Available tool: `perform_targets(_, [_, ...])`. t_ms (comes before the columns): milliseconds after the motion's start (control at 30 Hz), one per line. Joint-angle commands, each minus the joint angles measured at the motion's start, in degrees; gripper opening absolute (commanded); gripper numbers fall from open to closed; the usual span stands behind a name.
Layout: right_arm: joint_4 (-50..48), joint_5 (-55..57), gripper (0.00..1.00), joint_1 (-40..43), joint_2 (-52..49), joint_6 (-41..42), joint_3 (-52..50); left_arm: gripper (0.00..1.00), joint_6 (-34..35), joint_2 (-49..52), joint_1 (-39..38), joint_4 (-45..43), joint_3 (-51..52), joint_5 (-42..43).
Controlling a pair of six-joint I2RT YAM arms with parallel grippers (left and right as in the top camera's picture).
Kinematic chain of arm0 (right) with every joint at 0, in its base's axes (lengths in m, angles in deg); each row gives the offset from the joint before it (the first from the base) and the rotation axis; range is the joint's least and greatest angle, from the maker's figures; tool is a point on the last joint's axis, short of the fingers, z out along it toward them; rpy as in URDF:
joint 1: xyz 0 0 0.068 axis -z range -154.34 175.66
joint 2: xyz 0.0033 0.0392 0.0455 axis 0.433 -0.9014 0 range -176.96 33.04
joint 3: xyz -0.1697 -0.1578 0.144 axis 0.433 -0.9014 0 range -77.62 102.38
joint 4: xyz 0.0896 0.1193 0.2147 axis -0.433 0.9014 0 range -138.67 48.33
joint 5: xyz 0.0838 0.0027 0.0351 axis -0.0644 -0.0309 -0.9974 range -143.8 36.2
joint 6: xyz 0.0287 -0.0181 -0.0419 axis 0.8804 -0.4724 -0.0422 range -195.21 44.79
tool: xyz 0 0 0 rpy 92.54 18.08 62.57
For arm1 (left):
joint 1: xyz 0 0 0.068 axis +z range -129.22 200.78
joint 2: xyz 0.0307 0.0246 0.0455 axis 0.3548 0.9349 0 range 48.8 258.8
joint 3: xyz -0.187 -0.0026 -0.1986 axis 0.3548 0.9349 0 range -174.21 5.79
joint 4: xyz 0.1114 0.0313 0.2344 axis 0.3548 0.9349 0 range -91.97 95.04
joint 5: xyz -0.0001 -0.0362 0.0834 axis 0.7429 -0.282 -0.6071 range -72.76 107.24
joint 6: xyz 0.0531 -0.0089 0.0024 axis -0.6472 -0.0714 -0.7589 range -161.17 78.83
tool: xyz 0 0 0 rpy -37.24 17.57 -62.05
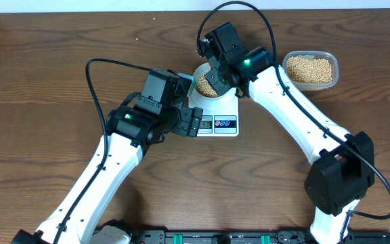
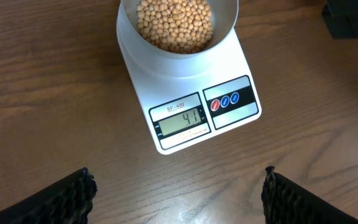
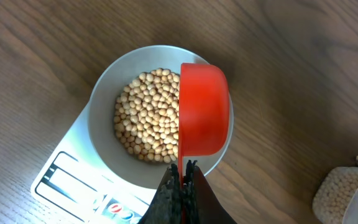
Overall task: Scoop item into bowl and weigh 50g on scale
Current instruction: 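Move the empty scoop back right to the chickpea tub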
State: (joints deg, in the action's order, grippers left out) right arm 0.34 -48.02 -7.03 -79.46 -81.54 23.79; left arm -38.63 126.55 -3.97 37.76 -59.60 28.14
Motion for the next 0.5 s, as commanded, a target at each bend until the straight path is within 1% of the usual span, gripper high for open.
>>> perform_targets(0, [-0.22,-2.32,0.01,0.48,2.80,0.02,0.61,0.88,-0.59,-1.14,0.31,0.15,0.33,0.48])
perform_targets(133, [-0.55,-6.51,0.01,2.08,4.24,0.55,0.61,0.88,-0.59,-1.14,0.31,0.15,0.33,0.48])
perform_targets(300, [-0.37,-12.63,0.01,6.25,7.15,1.60,0.61,0.88,-0.59,-1.14,0.31,0.13,0.33,0.48])
perform_targets(467, [0.94,-21.38,0.01,14.32,11.17,2.78,0.61,0.88,-0.59,-1.14,0.31,0.15,0.33,0.48])
